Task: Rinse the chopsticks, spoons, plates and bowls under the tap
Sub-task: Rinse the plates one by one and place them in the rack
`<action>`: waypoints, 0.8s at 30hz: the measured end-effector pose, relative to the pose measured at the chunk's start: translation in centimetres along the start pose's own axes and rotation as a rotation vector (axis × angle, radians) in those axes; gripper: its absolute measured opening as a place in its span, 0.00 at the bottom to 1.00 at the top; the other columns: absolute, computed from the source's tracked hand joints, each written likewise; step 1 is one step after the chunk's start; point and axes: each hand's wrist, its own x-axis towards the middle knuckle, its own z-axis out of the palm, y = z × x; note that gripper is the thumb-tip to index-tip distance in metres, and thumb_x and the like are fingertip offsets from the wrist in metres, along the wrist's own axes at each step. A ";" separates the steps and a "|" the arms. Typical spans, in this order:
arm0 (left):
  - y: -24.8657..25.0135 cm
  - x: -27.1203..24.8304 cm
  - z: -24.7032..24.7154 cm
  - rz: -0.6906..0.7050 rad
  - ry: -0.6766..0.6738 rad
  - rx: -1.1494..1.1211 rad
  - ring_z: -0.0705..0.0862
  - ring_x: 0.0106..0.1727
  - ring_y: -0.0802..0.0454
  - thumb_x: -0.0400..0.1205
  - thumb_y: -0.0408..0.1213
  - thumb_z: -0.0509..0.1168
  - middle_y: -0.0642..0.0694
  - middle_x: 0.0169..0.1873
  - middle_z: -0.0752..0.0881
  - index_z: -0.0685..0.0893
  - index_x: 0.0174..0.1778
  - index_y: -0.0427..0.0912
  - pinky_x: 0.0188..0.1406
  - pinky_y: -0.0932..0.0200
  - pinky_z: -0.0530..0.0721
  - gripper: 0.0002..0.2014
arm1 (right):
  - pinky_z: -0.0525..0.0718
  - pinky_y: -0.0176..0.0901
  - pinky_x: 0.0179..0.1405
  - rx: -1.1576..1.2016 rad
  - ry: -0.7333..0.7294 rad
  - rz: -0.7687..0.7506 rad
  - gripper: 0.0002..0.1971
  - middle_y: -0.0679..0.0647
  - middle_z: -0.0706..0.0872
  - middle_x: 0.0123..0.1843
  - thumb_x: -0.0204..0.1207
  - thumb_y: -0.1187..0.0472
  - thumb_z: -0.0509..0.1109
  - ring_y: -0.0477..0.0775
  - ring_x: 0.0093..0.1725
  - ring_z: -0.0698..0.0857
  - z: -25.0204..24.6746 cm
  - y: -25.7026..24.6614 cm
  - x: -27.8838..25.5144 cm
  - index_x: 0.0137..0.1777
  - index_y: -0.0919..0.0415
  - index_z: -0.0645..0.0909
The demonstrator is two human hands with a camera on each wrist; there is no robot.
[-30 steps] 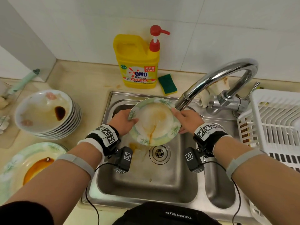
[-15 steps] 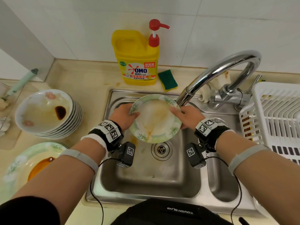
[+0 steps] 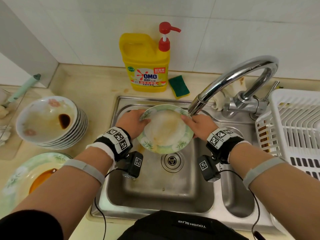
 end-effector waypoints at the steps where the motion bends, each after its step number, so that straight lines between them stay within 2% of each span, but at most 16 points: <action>1: 0.1 -0.1 -0.1 0.000 -0.001 0.011 0.86 0.58 0.39 0.87 0.44 0.65 0.41 0.55 0.90 0.88 0.60 0.45 0.58 0.48 0.83 0.11 | 0.88 0.63 0.52 -0.041 -0.007 -0.001 0.39 0.67 0.90 0.39 0.86 0.34 0.54 0.64 0.43 0.90 0.0 0.1 0.1 0.42 0.75 0.83; 3: 0.2 -0.2 -0.2 -0.004 0.004 0.014 0.86 0.58 0.40 0.87 0.44 0.65 0.42 0.54 0.90 0.88 0.59 0.45 0.55 0.50 0.81 0.11 | 0.87 0.63 0.54 -0.092 -0.022 -0.022 0.32 0.66 0.89 0.41 0.89 0.40 0.57 0.64 0.44 0.90 0.0 0.6 0.2 0.44 0.72 0.84; 6: 0.3 -0.2 -0.4 -0.031 -0.017 0.038 0.87 0.55 0.40 0.87 0.45 0.64 0.41 0.51 0.90 0.88 0.53 0.44 0.53 0.50 0.82 0.10 | 0.88 0.64 0.57 -0.018 -0.069 -0.045 0.13 0.61 0.91 0.52 0.87 0.53 0.65 0.63 0.54 0.89 0.7 1.4 0.0 0.57 0.63 0.85; 7: 0.4 -0.2 -0.5 -0.040 -0.025 0.048 0.87 0.54 0.40 0.87 0.45 0.64 0.41 0.50 0.90 0.87 0.51 0.43 0.53 0.50 0.83 0.11 | 0.88 0.64 0.58 0.019 -0.066 -0.039 0.10 0.59 0.90 0.56 0.86 0.57 0.67 0.63 0.58 0.88 0.8 1.4 -0.1 0.61 0.59 0.84; 9: 0.5 -0.2 -0.5 -0.040 -0.034 0.046 0.87 0.53 0.40 0.87 0.45 0.65 0.41 0.49 0.90 0.87 0.50 0.43 0.53 0.49 0.83 0.10 | 0.89 0.63 0.59 0.042 -0.039 -0.044 0.13 0.55 0.89 0.59 0.84 0.58 0.68 0.62 0.61 0.87 0.7 1.0 -0.3 0.66 0.54 0.82; 10: 0.5 -0.1 -0.5 -0.037 -0.039 0.047 0.87 0.53 0.40 0.87 0.45 0.65 0.41 0.49 0.90 0.87 0.50 0.43 0.53 0.49 0.83 0.10 | 0.89 0.62 0.58 0.016 -0.026 -0.048 0.11 0.53 0.88 0.57 0.84 0.56 0.69 0.62 0.60 0.87 0.6 0.8 -0.4 0.65 0.53 0.82; 11: 0.6 -0.1 -0.5 -0.033 -0.042 0.051 0.86 0.53 0.40 0.87 0.45 0.65 0.42 0.49 0.90 0.87 0.51 0.43 0.53 0.49 0.83 0.10 | 0.88 0.62 0.57 -0.024 -0.021 -0.047 0.08 0.51 0.87 0.53 0.85 0.51 0.68 0.61 0.57 0.88 0.4 0.5 -0.5 0.58 0.53 0.82; 12: 0.6 -0.1 -0.4 -0.032 -0.047 0.055 0.86 0.53 0.41 0.87 0.45 0.65 0.42 0.49 0.90 0.88 0.52 0.43 0.53 0.50 0.82 0.11 | 0.88 0.62 0.56 -0.057 -0.022 -0.044 0.13 0.52 0.87 0.48 0.86 0.46 0.65 0.61 0.53 0.89 0.2 0.1 -0.5 0.50 0.54 0.81; 13: 0.6 -0.1 -0.4 -0.033 -0.050 0.057 0.86 0.53 0.41 0.87 0.46 0.65 0.43 0.49 0.90 0.88 0.53 0.44 0.52 0.51 0.82 0.11 | 0.88 0.63 0.54 -0.068 -0.025 -0.025 0.22 0.54 0.88 0.43 0.87 0.40 0.62 0.62 0.49 0.89 -0.1 -0.2 -0.5 0.44 0.58 0.80; 15: 0.5 -0.1 -0.3 -0.036 -0.054 0.052 0.86 0.53 0.43 0.87 0.47 0.65 0.46 0.48 0.89 0.88 0.54 0.46 0.50 0.53 0.80 0.10 | 0.89 0.66 0.52 -0.035 -0.024 0.009 0.36 0.63 0.89 0.39 0.84 0.31 0.55 0.64 0.44 0.90 -0.2 -0.6 -0.3 0.41 0.66 0.82; 16: 0.4 0.0 -0.3 -0.033 -0.051 0.050 0.86 0.53 0.43 0.87 0.46 0.65 0.48 0.46 0.88 0.88 0.53 0.46 0.50 0.53 0.79 0.10 | 0.89 0.66 0.51 -0.029 -0.028 0.009 0.38 0.64 0.89 0.39 0.84 0.29 0.54 0.64 0.43 0.90 -0.2 -0.7 -0.3 0.41 0.67 0.83; 19: 0.3 0.0 -0.5 -0.028 -0.050 0.046 0.85 0.51 0.44 0.87 0.46 0.65 0.50 0.43 0.85 0.85 0.48 0.48 0.50 0.53 0.78 0.07 | 0.88 0.65 0.52 -0.045 -0.057 -0.019 0.33 0.65 0.88 0.41 0.88 0.37 0.57 0.65 0.46 0.90 0.0 -0.6 0.0 0.41 0.69 0.81; 21: 0.1 -0.2 -0.8 -0.034 -0.042 0.050 0.81 0.48 0.47 0.88 0.45 0.64 0.51 0.43 0.83 0.85 0.48 0.49 0.49 0.55 0.75 0.07 | 0.84 0.54 0.54 -0.072 -0.067 -0.051 0.20 0.59 0.86 0.43 0.89 0.48 0.62 0.64 0.52 0.88 0.2 -0.3 0.2 0.46 0.65 0.81; 22: 0.0 -0.2 -0.9 -0.033 -0.039 0.053 0.80 0.47 0.48 0.88 0.45 0.64 0.51 0.42 0.83 0.85 0.48 0.50 0.49 0.56 0.74 0.07 | 0.79 0.47 0.53 -0.092 -0.059 -0.068 0.13 0.54 0.84 0.43 0.89 0.53 0.63 0.63 0.54 0.86 0.1 -0.5 0.1 0.52 0.62 0.82; 23: -0.3 -0.2 -0.9 -0.031 -0.040 0.056 0.80 0.46 0.48 0.88 0.45 0.64 0.51 0.42 0.82 0.83 0.46 0.51 0.48 0.56 0.73 0.07 | 0.77 0.43 0.51 -0.095 -0.053 -0.097 0.10 0.52 0.84 0.45 0.89 0.57 0.64 0.62 0.54 0.86 0.1 -0.7 -0.1 0.61 0.60 0.83; 24: -0.4 -0.1 -0.9 -0.031 -0.043 0.057 0.80 0.46 0.48 0.87 0.46 0.64 0.51 0.41 0.82 0.82 0.44 0.52 0.48 0.56 0.74 0.07 | 0.78 0.44 0.52 -0.089 -0.052 -0.118 0.13 0.53 0.85 0.47 0.88 0.58 0.64 0.61 0.55 0.86 0.1 -0.9 -0.1 0.69 0.58 0.82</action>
